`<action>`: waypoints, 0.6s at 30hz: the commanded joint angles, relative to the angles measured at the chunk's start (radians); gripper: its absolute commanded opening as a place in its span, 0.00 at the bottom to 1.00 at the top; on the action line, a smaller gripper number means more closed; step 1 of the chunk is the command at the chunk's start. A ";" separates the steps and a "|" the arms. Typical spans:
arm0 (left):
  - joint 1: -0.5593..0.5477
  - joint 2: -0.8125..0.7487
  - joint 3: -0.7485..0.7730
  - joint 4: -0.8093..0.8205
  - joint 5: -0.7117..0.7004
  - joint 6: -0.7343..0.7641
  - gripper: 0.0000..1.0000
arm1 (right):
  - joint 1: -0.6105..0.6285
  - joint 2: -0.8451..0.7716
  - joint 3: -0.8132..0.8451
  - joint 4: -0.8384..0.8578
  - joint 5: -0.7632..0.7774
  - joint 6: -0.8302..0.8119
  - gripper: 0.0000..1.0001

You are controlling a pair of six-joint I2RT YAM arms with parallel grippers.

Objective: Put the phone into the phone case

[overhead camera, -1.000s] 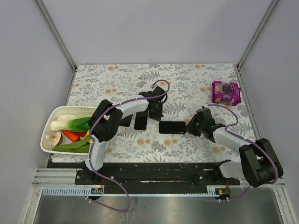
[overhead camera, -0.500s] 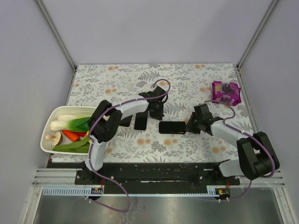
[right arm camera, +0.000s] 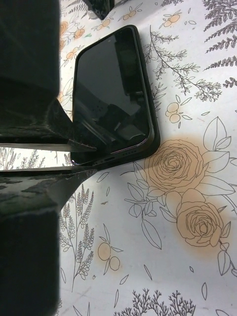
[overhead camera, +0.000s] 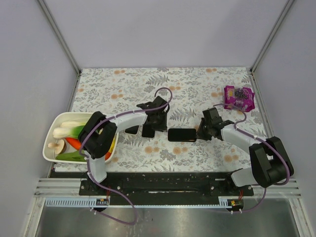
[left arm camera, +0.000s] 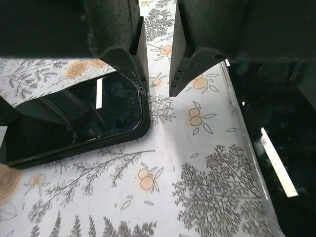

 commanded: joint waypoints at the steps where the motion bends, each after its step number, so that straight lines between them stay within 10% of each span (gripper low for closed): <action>1: 0.000 0.005 -0.026 0.093 0.085 -0.015 0.28 | 0.048 0.058 -0.003 -0.104 0.009 -0.025 0.11; 18: -0.021 0.094 0.006 0.122 0.127 -0.019 0.28 | 0.156 0.193 0.057 -0.127 0.001 -0.008 0.01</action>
